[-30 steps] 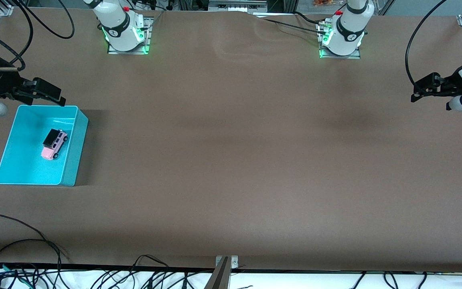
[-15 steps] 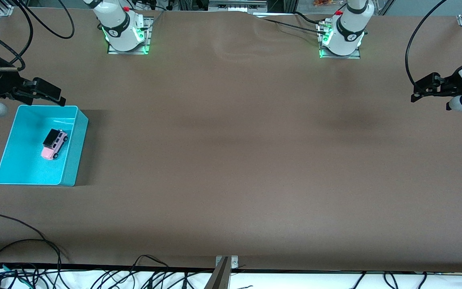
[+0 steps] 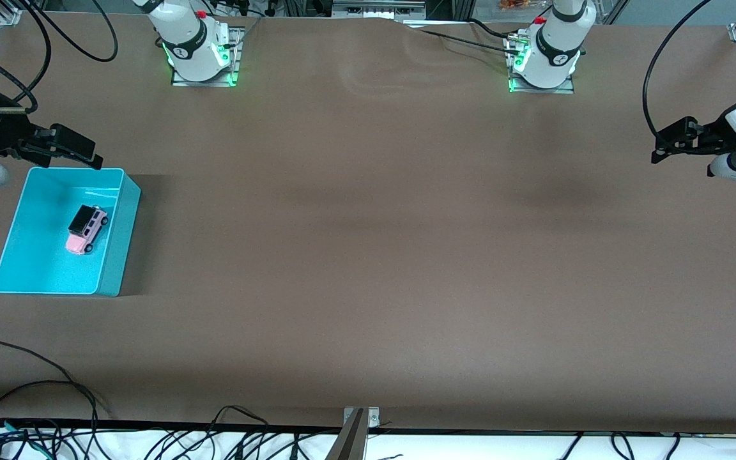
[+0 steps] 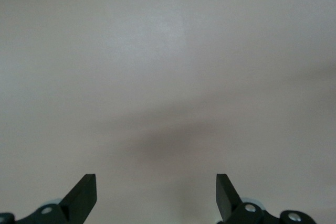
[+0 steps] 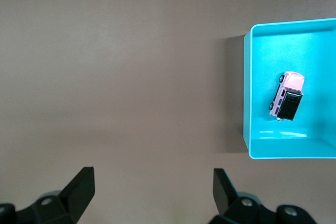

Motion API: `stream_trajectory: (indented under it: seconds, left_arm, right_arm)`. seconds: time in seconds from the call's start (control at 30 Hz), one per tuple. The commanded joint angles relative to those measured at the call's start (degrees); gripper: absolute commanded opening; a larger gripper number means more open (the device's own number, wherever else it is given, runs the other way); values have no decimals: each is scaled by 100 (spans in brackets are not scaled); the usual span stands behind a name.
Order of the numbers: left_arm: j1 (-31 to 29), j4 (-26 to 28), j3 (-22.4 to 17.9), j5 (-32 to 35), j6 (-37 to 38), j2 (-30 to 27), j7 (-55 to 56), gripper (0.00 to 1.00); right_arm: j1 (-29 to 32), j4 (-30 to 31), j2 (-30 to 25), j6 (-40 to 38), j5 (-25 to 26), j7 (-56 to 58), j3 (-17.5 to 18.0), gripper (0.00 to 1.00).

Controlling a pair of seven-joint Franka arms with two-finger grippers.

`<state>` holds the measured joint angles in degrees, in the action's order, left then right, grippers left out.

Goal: Wind and store pink jeep toy

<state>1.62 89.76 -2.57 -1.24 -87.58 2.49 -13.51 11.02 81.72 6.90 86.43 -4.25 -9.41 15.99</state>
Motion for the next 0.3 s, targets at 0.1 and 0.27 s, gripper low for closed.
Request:
stream_trajectory:
  seconds: [0.1, 0.27]
  left_arm:
    - [-22, -467, 29, -122, 127, 103, 68, 100]
    - [5, -477, 29, -113, 127, 111, 68, 100]
  right_arm:
    - [32, -104, -5, -126, -112, 27, -8, 100]
    - [32, -95, -5, -118, -129, 18, -8, 100]
